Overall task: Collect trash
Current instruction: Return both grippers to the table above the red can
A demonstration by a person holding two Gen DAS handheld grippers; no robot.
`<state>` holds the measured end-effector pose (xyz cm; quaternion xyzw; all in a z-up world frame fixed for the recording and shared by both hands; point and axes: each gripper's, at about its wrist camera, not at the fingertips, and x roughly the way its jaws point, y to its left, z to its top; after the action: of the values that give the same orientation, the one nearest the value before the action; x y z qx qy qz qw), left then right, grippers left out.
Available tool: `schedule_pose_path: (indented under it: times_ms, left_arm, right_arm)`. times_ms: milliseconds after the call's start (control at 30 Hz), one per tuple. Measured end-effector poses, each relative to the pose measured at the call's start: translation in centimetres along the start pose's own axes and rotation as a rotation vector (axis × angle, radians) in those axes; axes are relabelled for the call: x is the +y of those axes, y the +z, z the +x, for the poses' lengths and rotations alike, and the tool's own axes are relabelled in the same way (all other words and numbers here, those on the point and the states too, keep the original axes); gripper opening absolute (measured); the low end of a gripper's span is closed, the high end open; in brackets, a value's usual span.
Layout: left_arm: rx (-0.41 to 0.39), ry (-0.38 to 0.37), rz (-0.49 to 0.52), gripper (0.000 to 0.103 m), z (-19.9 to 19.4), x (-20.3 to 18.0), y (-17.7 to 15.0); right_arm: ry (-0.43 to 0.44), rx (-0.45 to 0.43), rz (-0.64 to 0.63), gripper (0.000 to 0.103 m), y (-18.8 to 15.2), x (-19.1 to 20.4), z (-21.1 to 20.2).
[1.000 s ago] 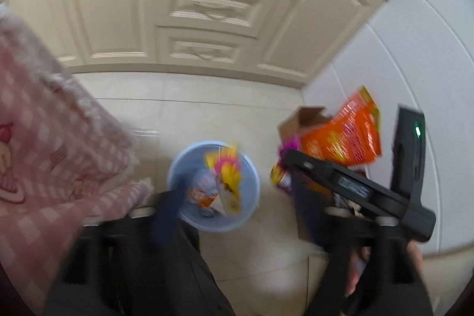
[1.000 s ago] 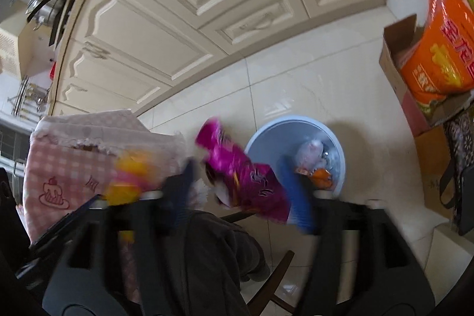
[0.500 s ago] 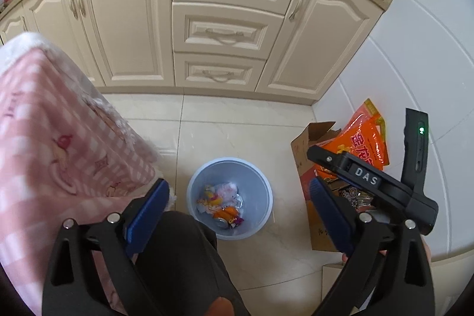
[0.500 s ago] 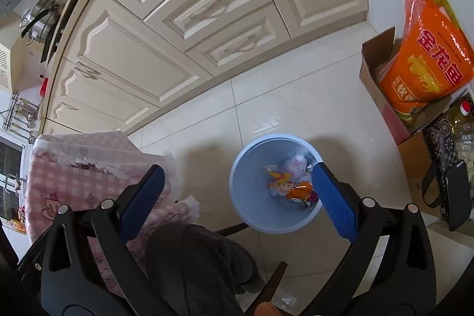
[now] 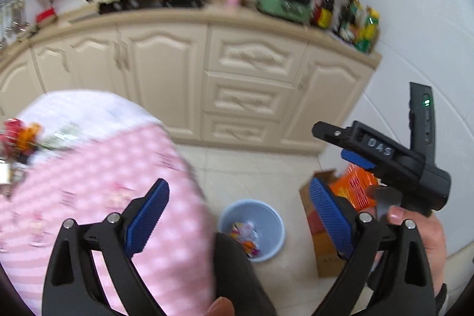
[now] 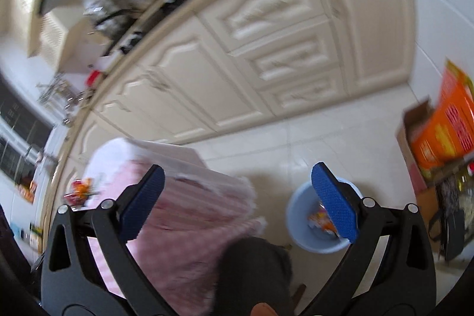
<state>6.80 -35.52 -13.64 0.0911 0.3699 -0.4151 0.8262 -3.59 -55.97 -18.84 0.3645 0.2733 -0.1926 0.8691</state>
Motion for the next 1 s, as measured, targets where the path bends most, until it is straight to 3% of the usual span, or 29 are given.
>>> schedule_pose_path:
  times_ms: [333, 467, 800, 1000]
  left_arm:
    - [-0.199, 0.203, -0.111, 0.093, -12.1, 10.3, 1.5]
    - [-0.261, 0.331, -0.158, 0.093, -16.2, 15.0, 0.8]
    - [-0.272, 0.471, -0.301, 0.093, -20.8, 25.8, -2.8]
    - [-0.236, 0.526, -0.347, 0.093, -20.4, 30.4, -4.5]
  right_arm:
    - [0.215, 0.002, -0.258, 0.097, -0.5, 18.6, -0.9]
    - [0.276, 0.010, -0.332, 0.097, -1.7, 24.3, -0.4]
    - [0.291, 0.047, -0.534, 0.097, -5.5, 34.8, 2.8]
    - [0.296, 0.082, -0.600, 0.097, -7.3, 37.5, 4.8]
